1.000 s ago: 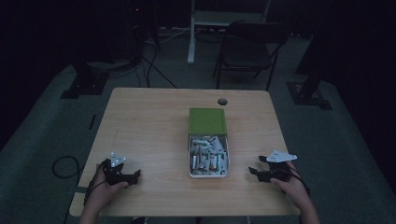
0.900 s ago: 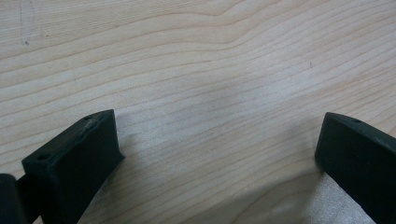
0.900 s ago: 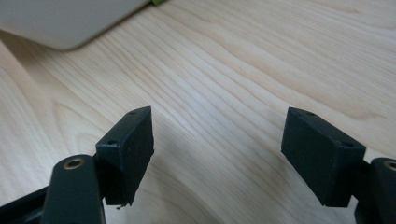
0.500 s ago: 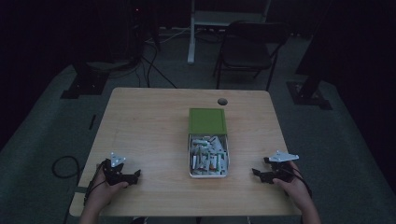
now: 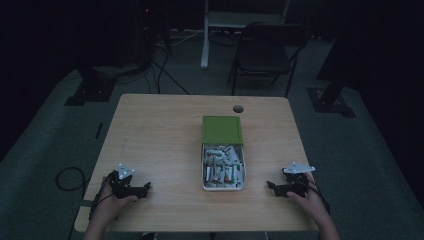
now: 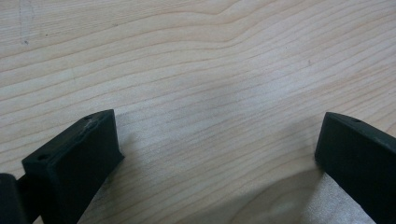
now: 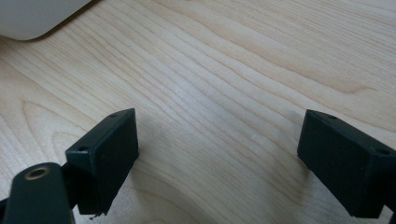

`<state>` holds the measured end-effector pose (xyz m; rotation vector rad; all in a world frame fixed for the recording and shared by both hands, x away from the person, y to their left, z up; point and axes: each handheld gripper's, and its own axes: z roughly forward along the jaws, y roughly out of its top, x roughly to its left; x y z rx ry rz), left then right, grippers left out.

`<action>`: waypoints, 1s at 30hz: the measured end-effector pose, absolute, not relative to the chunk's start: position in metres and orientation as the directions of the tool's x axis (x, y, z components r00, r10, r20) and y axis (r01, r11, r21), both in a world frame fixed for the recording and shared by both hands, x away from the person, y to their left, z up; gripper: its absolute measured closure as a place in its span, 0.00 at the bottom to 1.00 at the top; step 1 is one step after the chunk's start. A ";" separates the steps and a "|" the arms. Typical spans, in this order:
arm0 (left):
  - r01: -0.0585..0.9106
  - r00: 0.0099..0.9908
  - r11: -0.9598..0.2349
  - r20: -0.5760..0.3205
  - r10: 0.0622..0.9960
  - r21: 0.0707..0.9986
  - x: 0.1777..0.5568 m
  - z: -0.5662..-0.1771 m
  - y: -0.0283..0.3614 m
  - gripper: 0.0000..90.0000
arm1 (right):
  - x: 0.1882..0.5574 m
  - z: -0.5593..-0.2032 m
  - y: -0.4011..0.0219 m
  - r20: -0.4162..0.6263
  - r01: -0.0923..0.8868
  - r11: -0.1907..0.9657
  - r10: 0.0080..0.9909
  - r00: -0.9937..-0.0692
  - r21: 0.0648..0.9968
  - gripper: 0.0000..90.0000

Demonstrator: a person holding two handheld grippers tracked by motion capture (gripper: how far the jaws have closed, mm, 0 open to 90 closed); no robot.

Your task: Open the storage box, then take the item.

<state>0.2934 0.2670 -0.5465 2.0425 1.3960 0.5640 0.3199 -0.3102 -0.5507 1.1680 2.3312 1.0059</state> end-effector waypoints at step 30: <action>0.668 0.420 -0.335 0.035 0.907 0.665 0.287 -0.539 0.252 0.00 | 0.320 -0.551 -0.310 0.009 0.554 0.409 0.799 -0.601 0.725 0.13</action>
